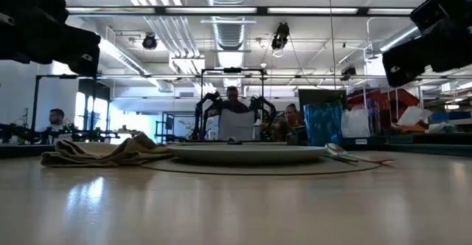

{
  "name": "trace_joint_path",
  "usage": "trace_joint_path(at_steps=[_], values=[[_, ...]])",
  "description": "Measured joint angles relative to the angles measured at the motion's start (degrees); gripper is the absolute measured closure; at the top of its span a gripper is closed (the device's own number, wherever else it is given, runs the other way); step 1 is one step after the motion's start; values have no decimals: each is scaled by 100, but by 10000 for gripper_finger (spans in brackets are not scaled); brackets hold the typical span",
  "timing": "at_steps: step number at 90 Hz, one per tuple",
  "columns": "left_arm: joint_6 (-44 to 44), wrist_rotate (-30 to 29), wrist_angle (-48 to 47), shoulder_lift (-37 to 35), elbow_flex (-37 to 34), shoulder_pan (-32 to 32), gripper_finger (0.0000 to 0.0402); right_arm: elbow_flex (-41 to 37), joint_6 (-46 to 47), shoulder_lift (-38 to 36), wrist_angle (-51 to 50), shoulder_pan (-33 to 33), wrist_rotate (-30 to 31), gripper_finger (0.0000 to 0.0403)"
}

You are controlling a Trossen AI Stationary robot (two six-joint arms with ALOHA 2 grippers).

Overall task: Set table place
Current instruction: Return to Home Position

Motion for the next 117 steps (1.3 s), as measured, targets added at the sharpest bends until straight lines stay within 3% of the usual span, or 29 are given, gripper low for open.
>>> trace_joint_path(at_steps=[13, 39, 66, 90, 117], values=[[-21, 52, -24, 30, 2, 0, 381, 35, -52, -601, -275, 0, 23, 377], [97, 83, -32, 1, 2, 0, 381, -241, -131, -349, 507, 0, 153, 372], [159, 92, -2, -5, 0, 0, 381, -245, -121, -286, 499, 0, 330, 357], [-94, 89, 22, 39, -2, 0, 381, -245, 946, -247, 493, 0, 341, 368], [-76, 92, 73, 117, -2, 0, 381, -245, 1074, -246, 492, 0, 337, 376]])
